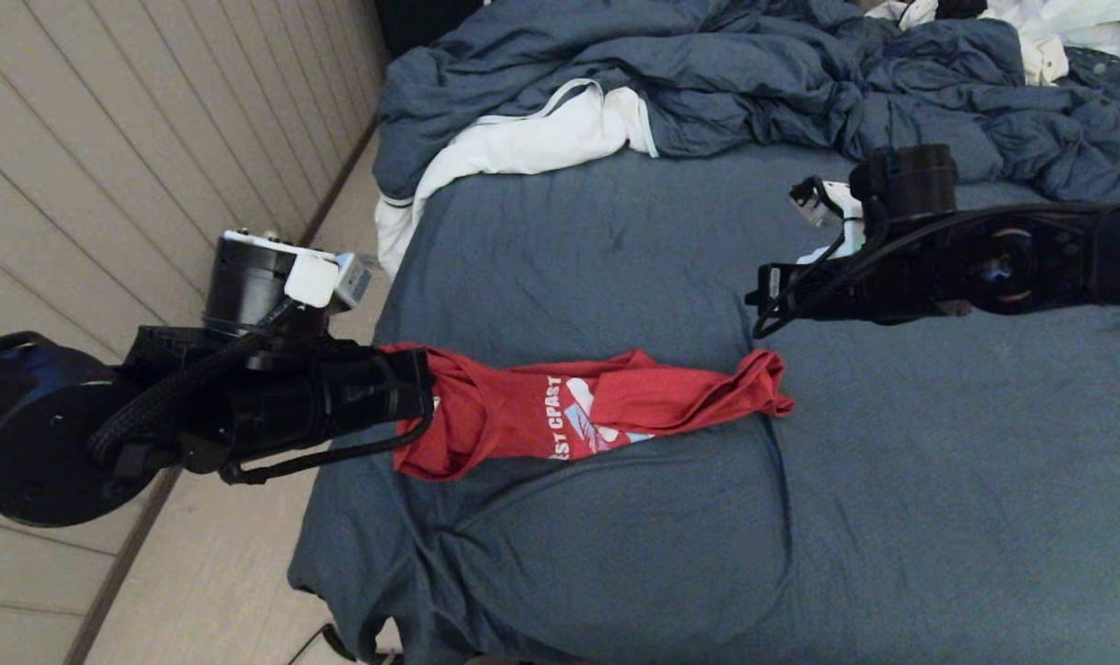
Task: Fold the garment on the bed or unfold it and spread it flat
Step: Unford the red T-shirt
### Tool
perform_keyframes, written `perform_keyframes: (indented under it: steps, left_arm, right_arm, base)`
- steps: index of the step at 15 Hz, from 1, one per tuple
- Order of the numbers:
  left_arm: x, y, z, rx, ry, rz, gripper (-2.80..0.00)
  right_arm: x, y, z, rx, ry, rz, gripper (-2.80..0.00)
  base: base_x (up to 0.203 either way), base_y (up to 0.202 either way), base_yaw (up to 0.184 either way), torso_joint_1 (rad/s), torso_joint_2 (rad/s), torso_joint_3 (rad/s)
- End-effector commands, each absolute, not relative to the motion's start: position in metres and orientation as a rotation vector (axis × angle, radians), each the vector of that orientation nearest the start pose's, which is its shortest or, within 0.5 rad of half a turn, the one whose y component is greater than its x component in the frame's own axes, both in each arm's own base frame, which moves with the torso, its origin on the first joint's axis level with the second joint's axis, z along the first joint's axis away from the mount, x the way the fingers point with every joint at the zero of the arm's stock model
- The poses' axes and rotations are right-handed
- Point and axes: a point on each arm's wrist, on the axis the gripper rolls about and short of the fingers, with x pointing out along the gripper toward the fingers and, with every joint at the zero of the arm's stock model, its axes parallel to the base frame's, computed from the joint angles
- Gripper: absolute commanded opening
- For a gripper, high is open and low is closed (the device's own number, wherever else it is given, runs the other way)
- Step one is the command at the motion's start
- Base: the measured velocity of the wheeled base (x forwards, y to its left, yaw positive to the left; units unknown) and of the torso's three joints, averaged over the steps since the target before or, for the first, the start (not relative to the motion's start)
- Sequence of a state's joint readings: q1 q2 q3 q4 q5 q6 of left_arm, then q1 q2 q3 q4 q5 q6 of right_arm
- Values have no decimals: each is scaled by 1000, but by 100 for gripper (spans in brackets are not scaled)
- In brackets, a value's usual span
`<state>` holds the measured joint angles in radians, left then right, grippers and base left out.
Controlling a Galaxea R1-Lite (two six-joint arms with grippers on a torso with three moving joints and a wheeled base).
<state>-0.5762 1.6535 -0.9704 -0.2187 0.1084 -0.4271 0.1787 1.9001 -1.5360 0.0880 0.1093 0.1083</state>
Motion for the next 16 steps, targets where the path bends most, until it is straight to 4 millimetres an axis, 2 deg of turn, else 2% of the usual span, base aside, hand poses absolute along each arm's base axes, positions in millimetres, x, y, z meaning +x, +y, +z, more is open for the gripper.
perform_keyframes:
  steps: [1, 3, 6, 11, 13, 15, 16]
  left_arm:
    - [253, -161, 173, -228, 617, -334, -280]
    - [251, -159, 146, -221, 666, -335, -280]
    - [246, -156, 127, -244, 609, -371, -280]
    - [247, -155, 114, -254, 642, -354, -280]
    - [252, -152, 110, -270, 641, -327, -280]
    - [250, -150, 116, -290, 611, -327, -280]
    - [248, -148, 118, -294, 606, -330, -280]
  right_arm:
    - [379, 78, 235, 86, 503, 274, -280]
    - [384, 90, 221, 78, 542, 294, -280]
    - [389, 104, 203, 65, 590, 318, -280]
    - [383, 146, 179, 32, 654, 385, -280]
    - [381, 157, 177, 43, 648, 368, -280]
    - [385, 174, 178, 34, 598, 365, -280]
    - [386, 180, 185, 25, 566, 354, 0]
  base:
    - [0, 0, 0, 0, 0, 0]
    - [0, 0, 0, 0, 0, 0]
    - [0, 0, 0, 0, 0, 0]
    - [0, 0, 0, 0, 0, 0]
    - [0, 0, 0, 0, 0, 0]
    - [0, 0, 0, 0, 0, 0]
    - [0, 0, 0, 0, 0, 0]
